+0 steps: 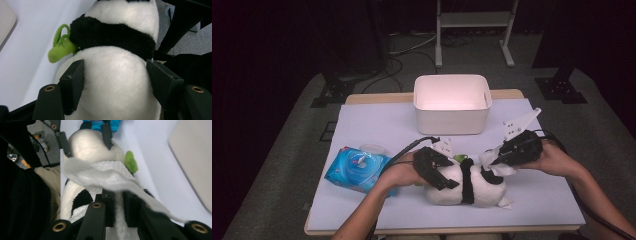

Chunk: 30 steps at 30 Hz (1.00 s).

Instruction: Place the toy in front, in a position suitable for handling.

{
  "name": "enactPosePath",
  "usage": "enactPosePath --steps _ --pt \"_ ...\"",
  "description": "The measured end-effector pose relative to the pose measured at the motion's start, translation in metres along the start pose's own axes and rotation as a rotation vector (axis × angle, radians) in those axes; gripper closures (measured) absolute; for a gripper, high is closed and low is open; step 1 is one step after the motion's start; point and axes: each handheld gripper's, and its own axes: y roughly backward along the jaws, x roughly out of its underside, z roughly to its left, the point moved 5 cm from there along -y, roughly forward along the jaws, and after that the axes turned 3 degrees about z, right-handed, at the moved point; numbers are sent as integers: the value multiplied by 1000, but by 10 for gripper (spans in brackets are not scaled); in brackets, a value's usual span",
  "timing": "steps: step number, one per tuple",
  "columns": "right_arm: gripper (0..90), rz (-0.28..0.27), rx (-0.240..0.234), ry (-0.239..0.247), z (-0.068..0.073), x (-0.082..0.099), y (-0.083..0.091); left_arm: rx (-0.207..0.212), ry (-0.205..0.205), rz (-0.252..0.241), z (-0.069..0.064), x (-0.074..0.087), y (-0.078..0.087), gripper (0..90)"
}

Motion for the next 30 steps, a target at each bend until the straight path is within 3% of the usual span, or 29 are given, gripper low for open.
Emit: enactPosePath --steps 7,15,24,30 --pt "801 -13 22 -14 -6 2 7 11 -7 -4 -3 0 0 332" --pt "799 16 -21 7 8 5 -11 52 -11 6 -3 -5 5 300" --pt "799 4 -49 13 18 11 -15 75 1 3 6 -18 8 303" --pt "799 -2 -58 36 25 11 -17 60 21 4 21 -29 6 340"
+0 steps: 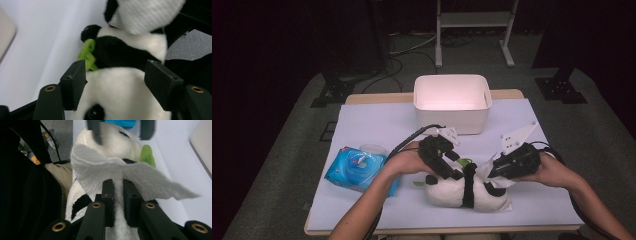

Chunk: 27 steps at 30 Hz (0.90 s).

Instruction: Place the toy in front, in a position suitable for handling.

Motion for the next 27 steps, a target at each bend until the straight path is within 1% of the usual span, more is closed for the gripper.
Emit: enactPosePath --steps 1,2,3,5,7,10,13,15,17,18,20,21,22,24,27 --pt "799 1 0 8 1 0 0 0 7 0 3 -1 -1 359" --pt "799 3 -3 7 2 0 0 3 4 6 5 -1 -2 379" --pt "799 0 -6 9 2 0 -1 4 12 6 7 -2 -3 385" --pt "799 -1 -8 13 3 1 -1 7 12 14 10 -2 -6 430" --pt "798 -2 -7 13 4 1 0 11 15 21 12 -3 -10 438" --pt "798 -7 -8 17 5 2 0 12 3 29 15 -4 -14 474" --pt "798 0 -3 25 6 2 0 17 13 34 19 -4 -19 523" --pt "798 2 -1 27 6 2 0 14 7 54 20 -3 -24 600" --pt "798 8 -2 31 7 1 0 4 0 52 21 -2 -28 713" --pt "797 9 -1 34 7 1 0 2 -5 45 21 -1 -28 748" --pt "797 11 8 37 6 0 1 -1 -8 40 22 0 -27 769" --pt "797 10 10 35 6 -1 2 -6 -7 29 22 -1 -27 777" --pt "797 6 11 37 6 -1 3 -4 -6 32 23 -2 -25 782" --pt "798 1 14 43 6 -3 4 -28 -15 16 22 -4 -23 790" --pt "799 -6 15 45 7 -6 6 -39 -25 3 22 -8 -19 794"
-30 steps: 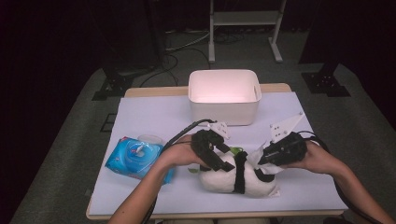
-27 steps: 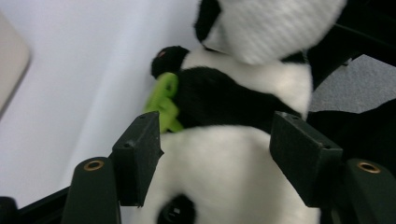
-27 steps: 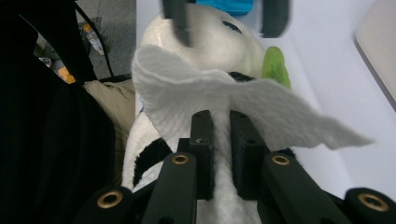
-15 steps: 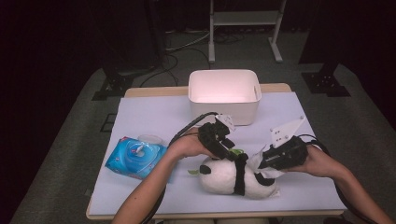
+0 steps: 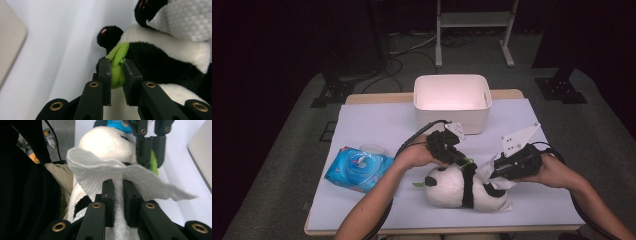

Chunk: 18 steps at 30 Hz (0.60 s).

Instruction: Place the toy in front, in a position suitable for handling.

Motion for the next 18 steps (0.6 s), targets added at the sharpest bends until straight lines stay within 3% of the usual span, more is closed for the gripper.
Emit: enactPosePath --steps 9,11,14,18 --pt "798 14 -3 16 2 -6 -1 -53 -10 -65 3 -11 18 792" --pt "799 27 -3 17 3 -8 -2 -68 -14 -57 2 -12 21 790" --pt "799 29 3 23 2 -10 -2 -53 -31 -42 -3 -7 20 786" --pt "798 15 16 28 0 -17 2 -31 -37 -56 -9 -3 19 779"
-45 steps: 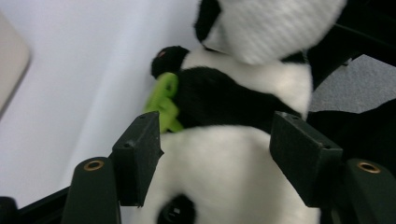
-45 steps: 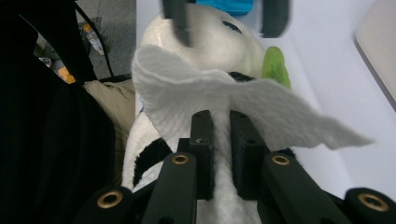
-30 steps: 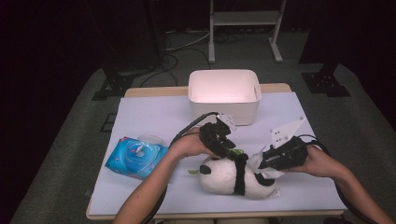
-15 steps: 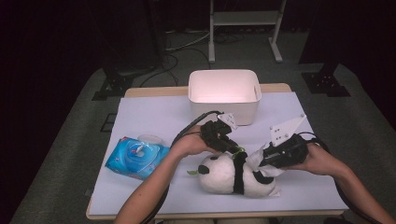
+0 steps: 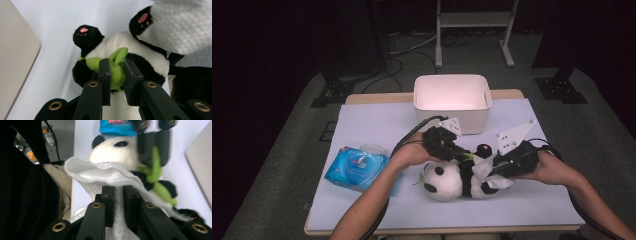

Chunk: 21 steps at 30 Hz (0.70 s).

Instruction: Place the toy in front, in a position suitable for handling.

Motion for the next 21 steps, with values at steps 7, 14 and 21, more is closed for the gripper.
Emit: enactPosePath --steps 7,14,21 --pt "799 35 49 -37 -25 -2 1 19 -25 -5 -13 0 0 773" --pt "798 74 14 -79 -32 12 -14 -10 -14 -26 -10 -3 2 776" --pt "798 68 24 -73 -32 8 -7 -26 -20 -41 -9 -11 10 776"
